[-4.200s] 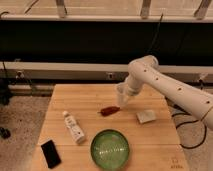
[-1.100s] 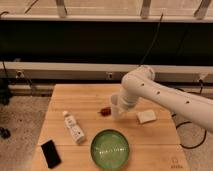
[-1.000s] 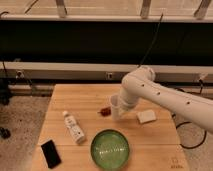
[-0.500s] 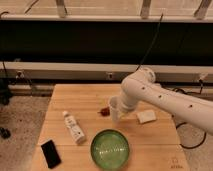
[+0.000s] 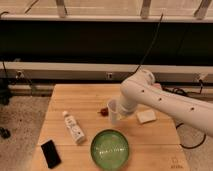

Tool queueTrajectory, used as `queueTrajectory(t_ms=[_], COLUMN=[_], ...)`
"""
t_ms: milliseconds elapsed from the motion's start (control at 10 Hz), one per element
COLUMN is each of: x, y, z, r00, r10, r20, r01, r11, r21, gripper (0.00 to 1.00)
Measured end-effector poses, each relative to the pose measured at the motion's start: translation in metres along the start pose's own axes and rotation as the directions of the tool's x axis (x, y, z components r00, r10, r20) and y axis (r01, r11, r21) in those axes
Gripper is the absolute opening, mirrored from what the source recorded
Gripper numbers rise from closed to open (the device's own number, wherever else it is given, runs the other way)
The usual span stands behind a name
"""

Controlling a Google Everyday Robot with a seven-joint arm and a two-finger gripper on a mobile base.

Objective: Place the ceramic cup in the ceramic bowl

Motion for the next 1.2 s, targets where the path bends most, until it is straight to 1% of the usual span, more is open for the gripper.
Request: queueTrajectory(t_ms=[300,600,1200], x=[-0.006,-0.011,-0.018], y=[0.006,0.017,0.03], z=[-0.001,-0.002,-0.003], r00=[1.0,1.0,1.0], r10=[-0.009,-0.021,-0.029], r20=[0.001,0.003,0.004], r01=[0.009,0.021,0.029], r11=[1.0,1.0,0.999], r21=[-0.001,-0.003,-0.015], gripper=[0.0,0.0,0.0])
